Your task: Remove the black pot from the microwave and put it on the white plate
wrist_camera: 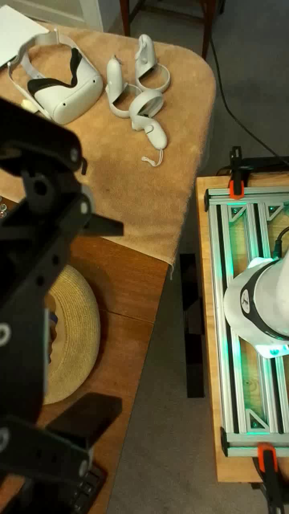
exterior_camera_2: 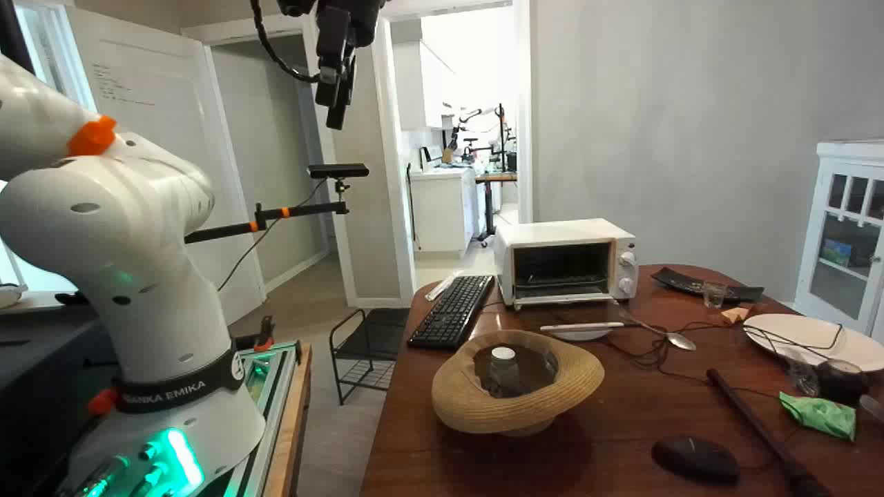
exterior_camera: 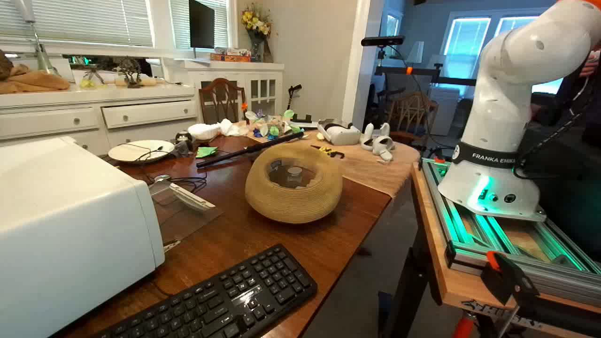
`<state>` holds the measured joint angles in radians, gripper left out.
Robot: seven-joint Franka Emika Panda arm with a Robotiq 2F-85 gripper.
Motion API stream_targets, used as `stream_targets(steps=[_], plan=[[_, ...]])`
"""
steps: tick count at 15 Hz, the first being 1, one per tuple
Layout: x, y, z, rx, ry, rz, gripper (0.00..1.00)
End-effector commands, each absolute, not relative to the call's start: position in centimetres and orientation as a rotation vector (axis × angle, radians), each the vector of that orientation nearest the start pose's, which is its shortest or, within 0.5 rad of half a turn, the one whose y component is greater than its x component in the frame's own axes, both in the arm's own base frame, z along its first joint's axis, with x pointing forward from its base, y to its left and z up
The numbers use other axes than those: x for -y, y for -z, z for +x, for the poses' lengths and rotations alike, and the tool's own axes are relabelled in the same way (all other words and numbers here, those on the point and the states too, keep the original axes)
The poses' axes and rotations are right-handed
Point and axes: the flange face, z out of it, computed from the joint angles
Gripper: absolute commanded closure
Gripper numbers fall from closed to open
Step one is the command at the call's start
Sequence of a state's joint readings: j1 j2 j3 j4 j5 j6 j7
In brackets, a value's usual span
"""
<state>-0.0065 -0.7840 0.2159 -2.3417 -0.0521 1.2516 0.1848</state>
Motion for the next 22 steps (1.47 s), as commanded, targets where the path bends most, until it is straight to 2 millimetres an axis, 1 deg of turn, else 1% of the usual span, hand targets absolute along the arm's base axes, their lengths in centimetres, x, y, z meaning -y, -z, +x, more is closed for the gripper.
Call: stream_targets(steps=[1, 7, 9, 13, 16, 17, 19, 22], plan=[[-6.9, -57.0, 26.6, -0.118, -0.475, -3.357, 0.0], [-6.9, -57.0, 26.6, -0.118, -0.475, -3.357, 0.0], [-5.7, -56.9, 27.2, -0.133, -0.444, -3.306, 0.0], [-0.8, -55.9, 29.5, -0.173, -0.366, -3.124, 0.0], [1.9, -55.0, 30.6, -0.134, -0.386, -3.041, 0.0], [1.1, -55.8, 29.8, -0.17, -0.375, -3.091, 0.0], [2.1, -55.2, 30.3, -0.156, -0.398, -3.059, 0.0], [2.0, -55.0, 30.5, -0.15, -0.406, -3.054, 0.0]])
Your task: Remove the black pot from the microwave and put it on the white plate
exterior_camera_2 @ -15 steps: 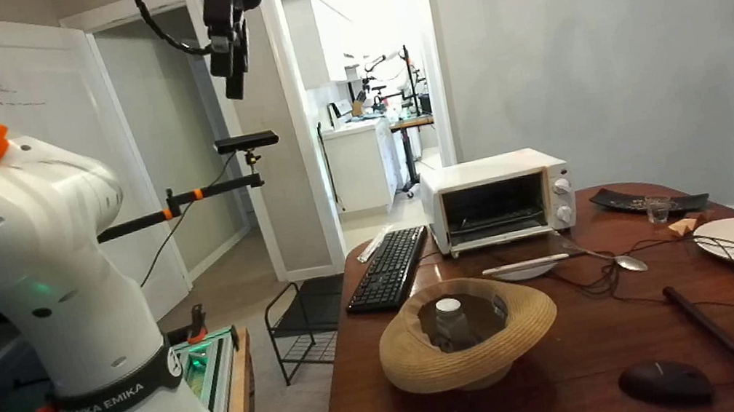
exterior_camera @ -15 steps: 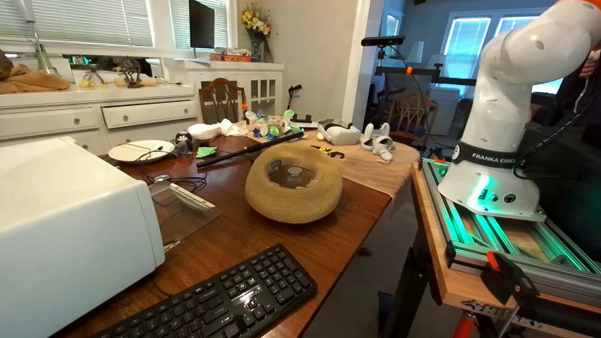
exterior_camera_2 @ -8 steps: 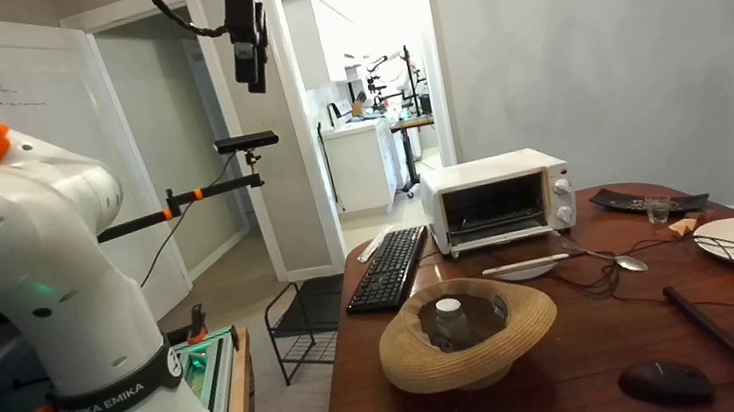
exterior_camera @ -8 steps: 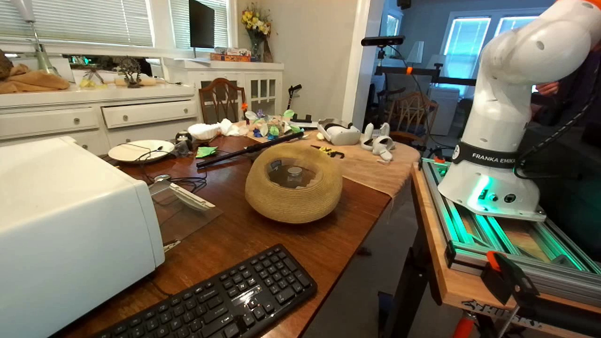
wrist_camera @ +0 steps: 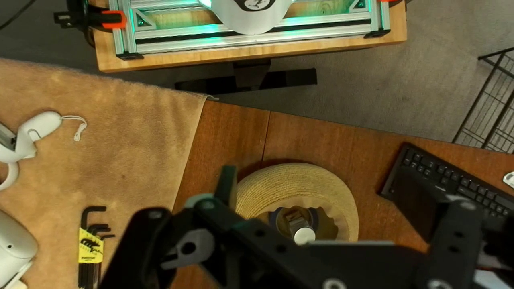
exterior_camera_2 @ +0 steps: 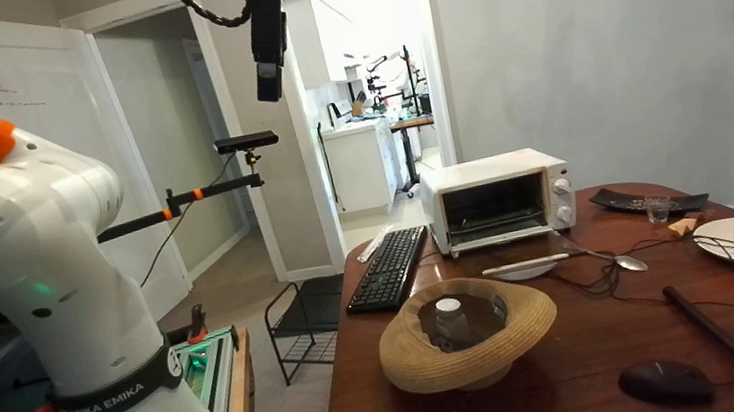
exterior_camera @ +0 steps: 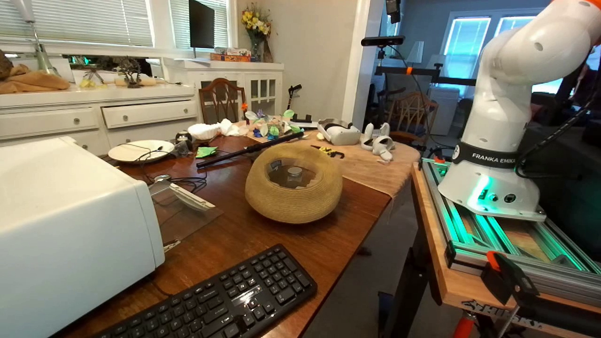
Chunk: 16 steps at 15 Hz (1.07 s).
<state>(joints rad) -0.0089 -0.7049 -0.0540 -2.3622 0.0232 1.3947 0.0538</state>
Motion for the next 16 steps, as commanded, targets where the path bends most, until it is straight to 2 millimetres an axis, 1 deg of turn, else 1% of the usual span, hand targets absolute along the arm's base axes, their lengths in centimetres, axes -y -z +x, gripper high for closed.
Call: stream_targets(steps=[1, 14, 16], plan=[[2.0, -55.0, 30.5, -0.149, -0.405, -3.054, 0.0], [2.0, -55.1, 30.5, -0.149, -0.405, -3.053, 0.0], [3.6, -54.2, 31.3, -0.18, -0.415, -3.024, 0.0]])
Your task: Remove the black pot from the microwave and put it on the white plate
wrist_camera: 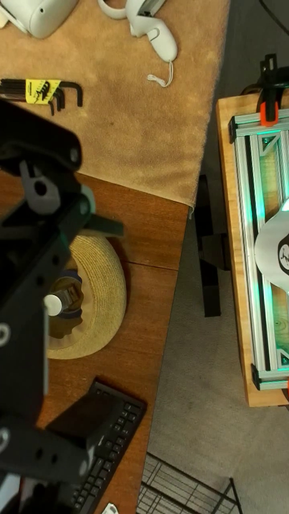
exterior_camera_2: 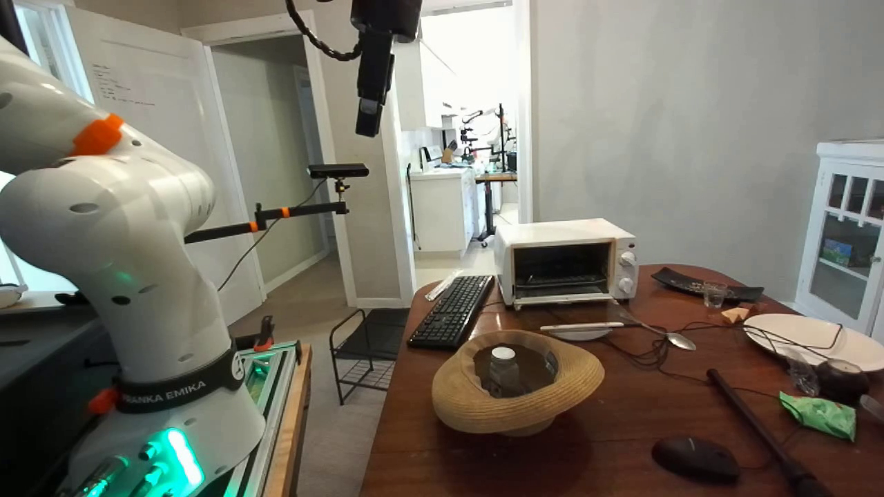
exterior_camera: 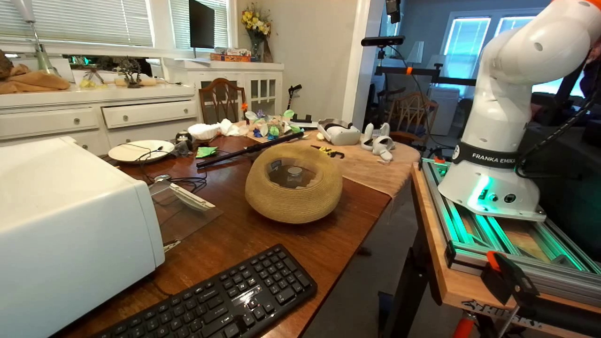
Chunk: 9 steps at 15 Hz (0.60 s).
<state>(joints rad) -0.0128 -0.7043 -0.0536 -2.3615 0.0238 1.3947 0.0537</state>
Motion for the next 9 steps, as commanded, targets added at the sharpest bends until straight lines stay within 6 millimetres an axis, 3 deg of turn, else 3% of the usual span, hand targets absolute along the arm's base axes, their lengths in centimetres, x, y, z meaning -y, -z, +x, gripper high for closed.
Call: stream_targets(steps=[1, 5, 9], plan=[[4.5, -53.5, 31.9, -0.174, -0.422, -3.014, 0.0], [8.3, -50.0, 35.3, -0.11, -0.405, -2.91, 0.0], [10.8, -43.8, 41.0, -0.012, -0.386, -2.722, 0.0]])
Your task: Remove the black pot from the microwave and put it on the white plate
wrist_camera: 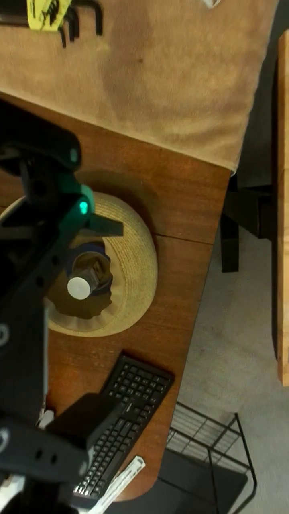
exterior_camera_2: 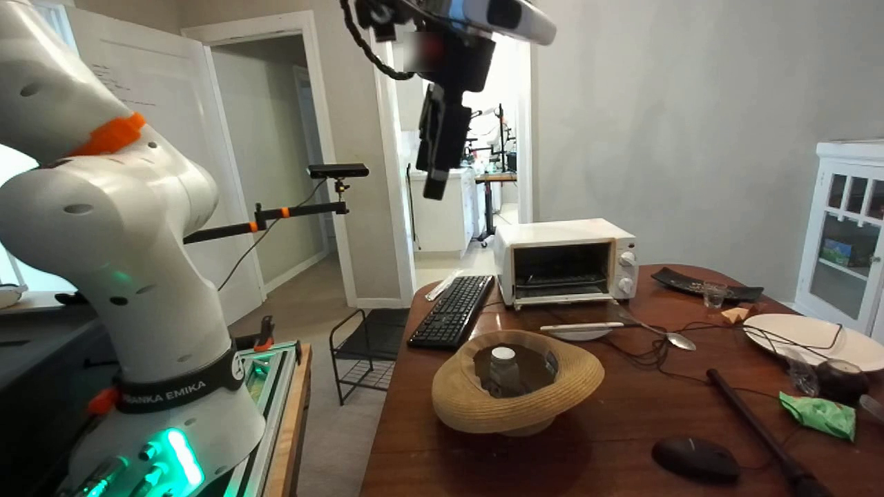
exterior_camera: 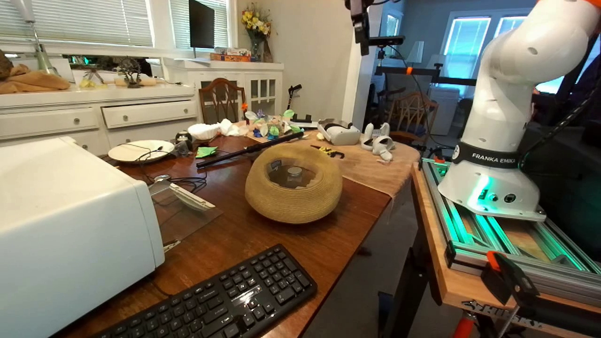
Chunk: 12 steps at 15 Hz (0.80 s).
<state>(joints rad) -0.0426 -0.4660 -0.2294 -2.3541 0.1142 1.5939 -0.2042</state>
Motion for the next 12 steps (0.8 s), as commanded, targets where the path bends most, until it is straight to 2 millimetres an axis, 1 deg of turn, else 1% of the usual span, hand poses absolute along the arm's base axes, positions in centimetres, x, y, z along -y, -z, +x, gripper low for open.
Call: stream_targets(steps=[1, 2, 4, 6, 8, 10, 11, 12], plan=[[11.0, -42.4, 42.1, 0.014, -0.389, -2.673, 0.0], [10.8, -40.8, 43.4, 0.036, -0.408, -2.621, 0.0], [9.7, -38.0, 45.9, 0.076, -0.452, -2.513, 0.0], [8.0, -35.2, 48.6, 0.098, -0.486, -2.424, 0.0], [5.9, -32.2, 51.6, 0.086, -0.547, -2.383, 0.0], [3.7, -29.3, 54.1, 0.062, -0.653, -2.355, 0.0], [4.8, -31.8, 51.3, 0.079, -0.56, -2.413, 0.0], [3.9, -30.4, 52.1, 0.089, -0.592, -2.407, 0.0]])
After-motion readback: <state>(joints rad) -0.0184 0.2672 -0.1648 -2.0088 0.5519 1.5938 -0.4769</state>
